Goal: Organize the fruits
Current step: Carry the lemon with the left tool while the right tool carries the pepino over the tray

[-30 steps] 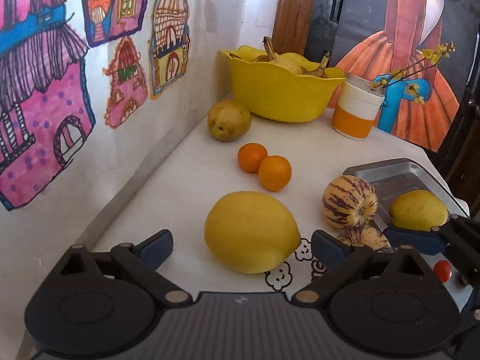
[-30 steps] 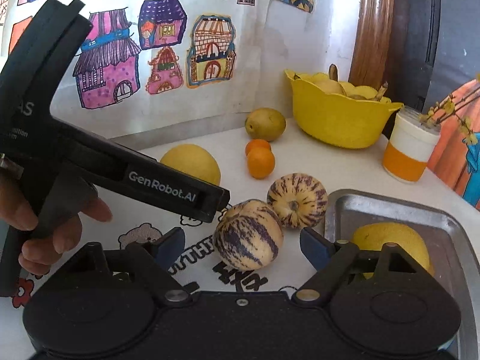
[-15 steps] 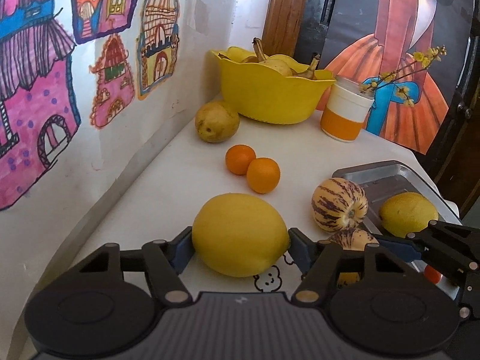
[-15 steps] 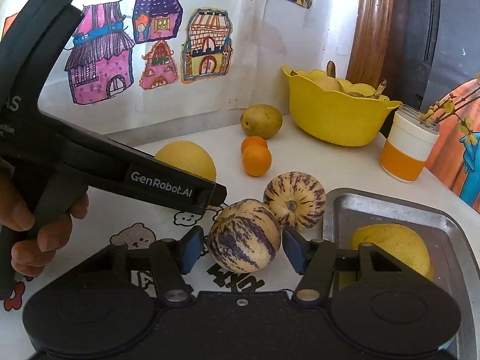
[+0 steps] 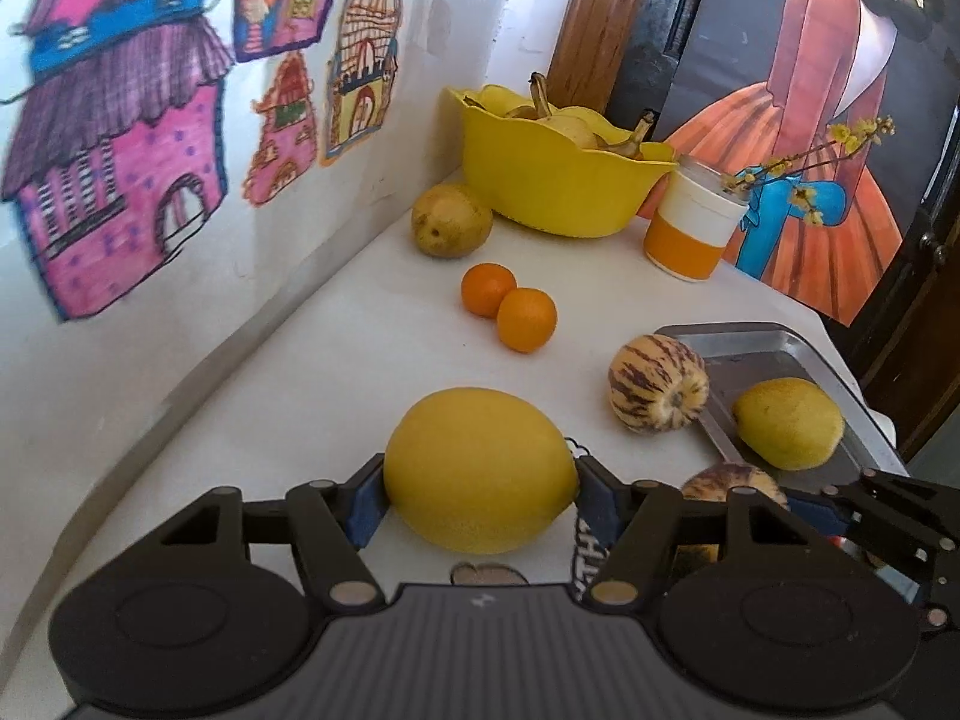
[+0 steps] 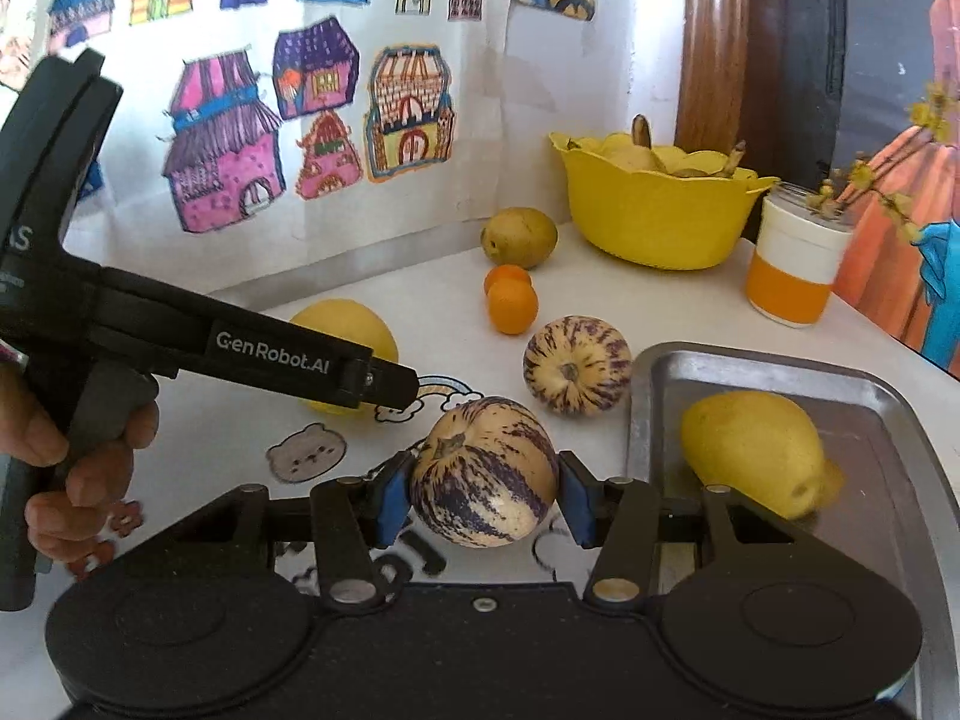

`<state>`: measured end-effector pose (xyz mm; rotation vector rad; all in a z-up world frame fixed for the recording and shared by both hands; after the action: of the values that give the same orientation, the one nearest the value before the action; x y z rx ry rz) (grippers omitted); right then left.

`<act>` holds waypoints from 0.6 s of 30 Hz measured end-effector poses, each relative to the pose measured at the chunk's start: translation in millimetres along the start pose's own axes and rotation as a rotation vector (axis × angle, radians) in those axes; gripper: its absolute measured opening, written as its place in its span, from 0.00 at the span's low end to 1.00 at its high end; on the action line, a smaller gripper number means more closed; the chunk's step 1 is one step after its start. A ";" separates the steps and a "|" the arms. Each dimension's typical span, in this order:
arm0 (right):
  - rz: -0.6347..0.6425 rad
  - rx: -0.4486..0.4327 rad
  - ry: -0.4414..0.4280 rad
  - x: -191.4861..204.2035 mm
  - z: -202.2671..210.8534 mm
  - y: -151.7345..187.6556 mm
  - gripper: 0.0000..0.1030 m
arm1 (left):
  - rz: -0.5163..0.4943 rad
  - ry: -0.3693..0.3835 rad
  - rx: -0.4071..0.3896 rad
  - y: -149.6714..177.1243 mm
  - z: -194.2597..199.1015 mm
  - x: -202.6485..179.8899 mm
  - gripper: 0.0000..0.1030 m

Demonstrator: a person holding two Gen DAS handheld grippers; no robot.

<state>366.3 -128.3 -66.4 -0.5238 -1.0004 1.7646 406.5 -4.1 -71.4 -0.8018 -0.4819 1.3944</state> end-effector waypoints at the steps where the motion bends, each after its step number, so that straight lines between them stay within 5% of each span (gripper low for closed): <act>1: -0.007 -0.005 -0.003 -0.6 6.0 0.8 0.51 | 0.000 0.002 -0.004 1.4 3.7 -1.6 0.67; 18: -0.132 -0.088 0.074 -61.9 106.9 33.4 0.51 | -0.065 0.134 -0.063 9.9 48.2 -99.2 0.67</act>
<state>295.1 -231.1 -39.5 -0.5618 -1.0405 1.5786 350.5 -91.1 -31.9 -0.9166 -0.4458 1.2620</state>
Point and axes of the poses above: each gripper's, at about its wrist camera, not at the fingertips, and z roughly against the way its jaws point, x to its left, y to its underside, the point moved 10 cm from there along -z, roughly the way its jaws point, and after that the axes turned 5 degrees about -z, right-handed, at the moved point
